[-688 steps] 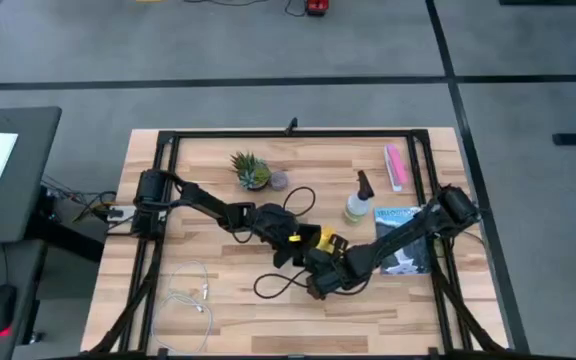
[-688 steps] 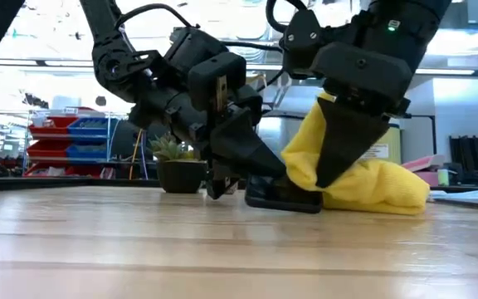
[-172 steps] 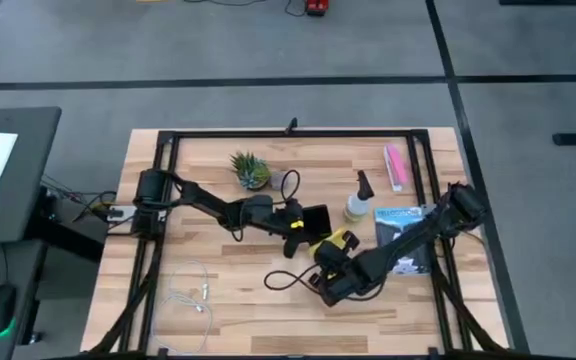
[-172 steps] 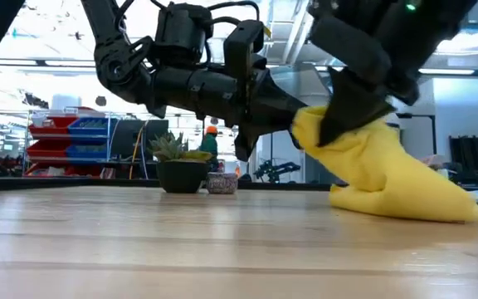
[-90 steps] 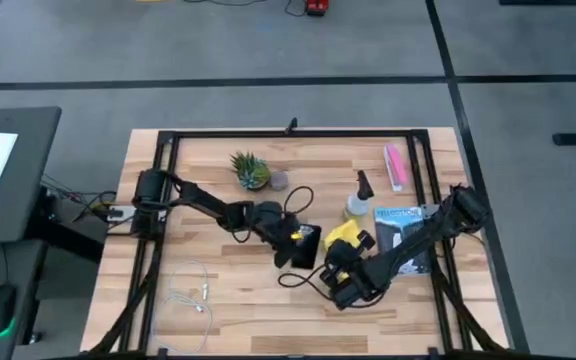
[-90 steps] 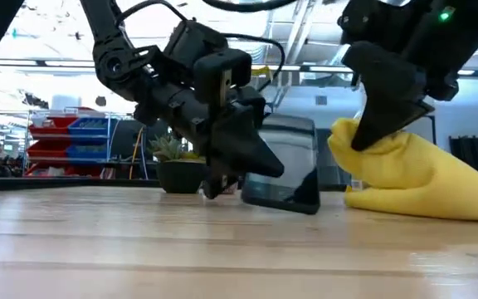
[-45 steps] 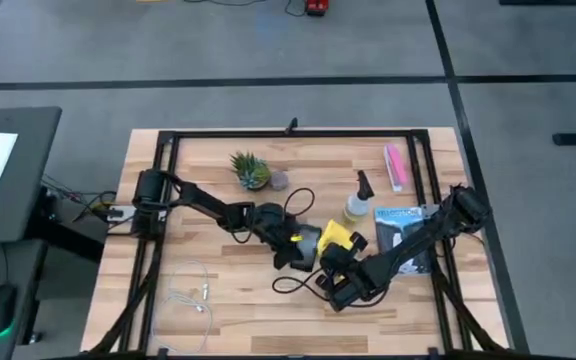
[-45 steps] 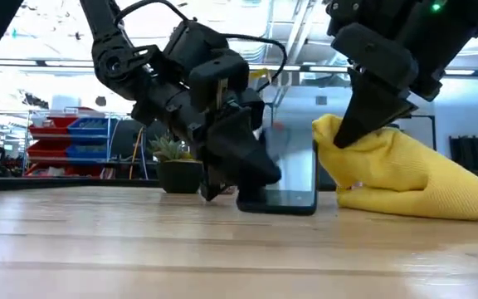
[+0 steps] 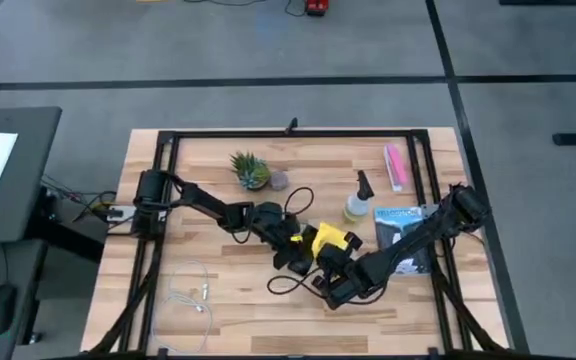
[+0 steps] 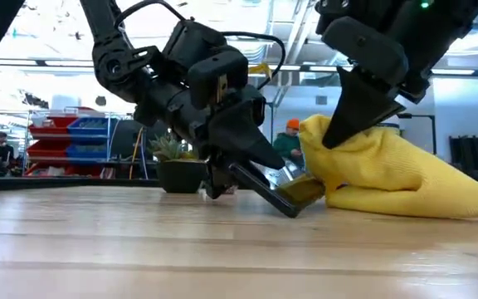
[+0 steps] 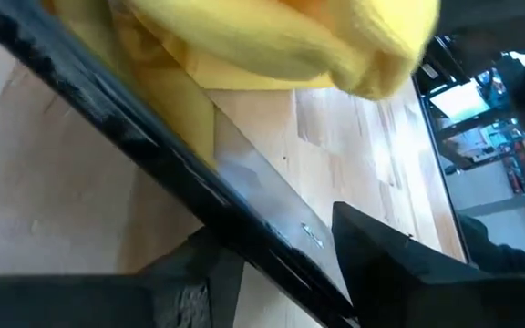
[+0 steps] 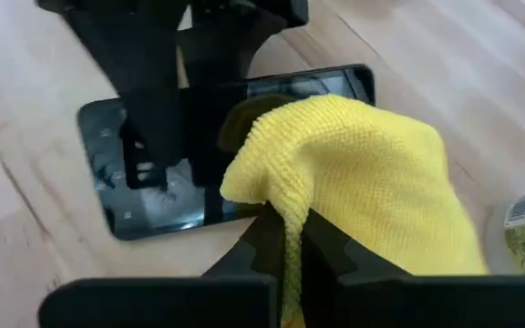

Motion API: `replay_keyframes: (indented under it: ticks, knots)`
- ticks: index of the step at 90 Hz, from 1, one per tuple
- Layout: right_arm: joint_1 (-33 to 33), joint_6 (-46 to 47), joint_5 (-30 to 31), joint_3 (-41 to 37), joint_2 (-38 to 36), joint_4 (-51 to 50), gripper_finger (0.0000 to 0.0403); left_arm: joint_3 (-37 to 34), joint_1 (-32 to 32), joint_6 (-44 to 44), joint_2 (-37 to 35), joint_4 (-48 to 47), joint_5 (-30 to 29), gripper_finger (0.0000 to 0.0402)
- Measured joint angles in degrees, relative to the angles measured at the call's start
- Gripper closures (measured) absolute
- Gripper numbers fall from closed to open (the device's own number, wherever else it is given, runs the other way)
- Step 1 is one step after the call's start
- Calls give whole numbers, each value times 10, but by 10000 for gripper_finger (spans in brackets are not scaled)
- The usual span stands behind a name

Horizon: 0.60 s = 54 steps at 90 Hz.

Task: Apply microfiber cloth
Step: Wipe the front side of the cellphone using the yellow microfiber cloth

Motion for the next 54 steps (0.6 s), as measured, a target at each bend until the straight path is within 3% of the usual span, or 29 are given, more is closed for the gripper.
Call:
replay_keyframes:
  ticks: [26,54]
  knots:
    - [1,-19,-19,0,0,4,403,0,3,-7,0,-10,3,250]
    - [1,-23,-30,0,0,7,403,0,14,-12,0,-3,53,192]
